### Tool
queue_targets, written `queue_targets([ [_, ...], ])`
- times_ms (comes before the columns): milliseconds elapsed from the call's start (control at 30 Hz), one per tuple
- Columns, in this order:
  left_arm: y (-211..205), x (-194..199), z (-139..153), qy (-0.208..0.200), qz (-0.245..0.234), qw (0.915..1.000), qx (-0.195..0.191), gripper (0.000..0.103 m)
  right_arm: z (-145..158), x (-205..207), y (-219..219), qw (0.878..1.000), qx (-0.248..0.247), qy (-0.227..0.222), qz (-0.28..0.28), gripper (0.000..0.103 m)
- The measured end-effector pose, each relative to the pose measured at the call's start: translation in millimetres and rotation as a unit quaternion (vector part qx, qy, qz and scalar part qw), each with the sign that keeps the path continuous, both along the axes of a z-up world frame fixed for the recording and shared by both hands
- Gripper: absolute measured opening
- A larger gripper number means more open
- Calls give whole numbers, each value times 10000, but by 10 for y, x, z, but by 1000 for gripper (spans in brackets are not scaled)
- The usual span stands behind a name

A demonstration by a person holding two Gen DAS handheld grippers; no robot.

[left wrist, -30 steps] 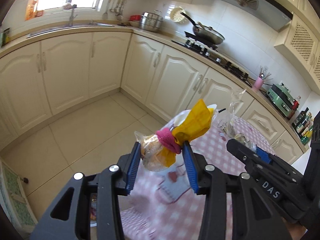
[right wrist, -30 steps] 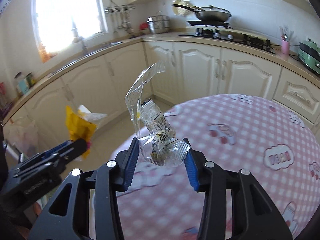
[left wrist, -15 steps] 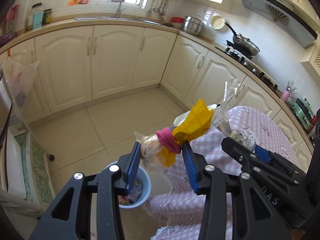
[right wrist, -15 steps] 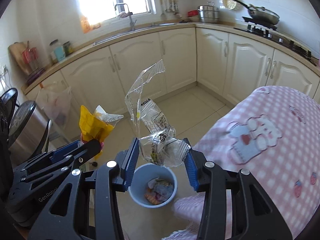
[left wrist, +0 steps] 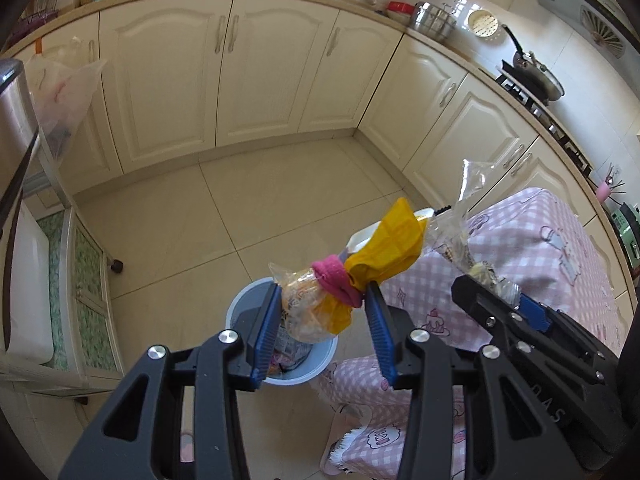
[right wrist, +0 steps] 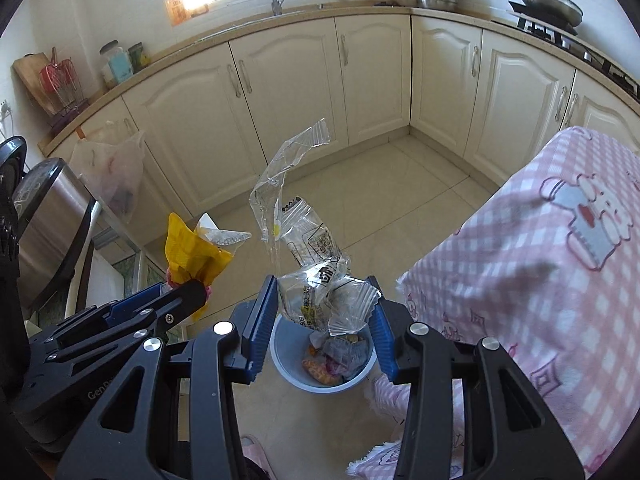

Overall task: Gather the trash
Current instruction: 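Carry both items over the blue bin and open both tools to drop them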

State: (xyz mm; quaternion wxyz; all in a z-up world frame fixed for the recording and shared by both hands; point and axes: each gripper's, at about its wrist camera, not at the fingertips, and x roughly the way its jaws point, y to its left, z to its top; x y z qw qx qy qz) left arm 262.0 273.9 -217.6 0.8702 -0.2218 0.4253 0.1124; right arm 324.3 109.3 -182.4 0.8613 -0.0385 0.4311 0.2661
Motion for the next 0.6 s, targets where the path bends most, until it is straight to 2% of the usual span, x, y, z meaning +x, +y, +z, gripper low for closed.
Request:
queue_targets([
  [467,137,299,-395,305,32,9994,-144,43,-335,209,85,9995,-12,225,-211,41],
  [533,147,336,-427,337,43,9992,-227,48,-365,224,87,9994,-7,248,-221,41],
  [567,151,356,-451,368,40,9990,-260,54,-376,231,89,9994,-12,246,-231,41],
  [600,150,365,-463,402,57,9989,-236,56,-379,237,84,9994,-17,244,-235,41],
])
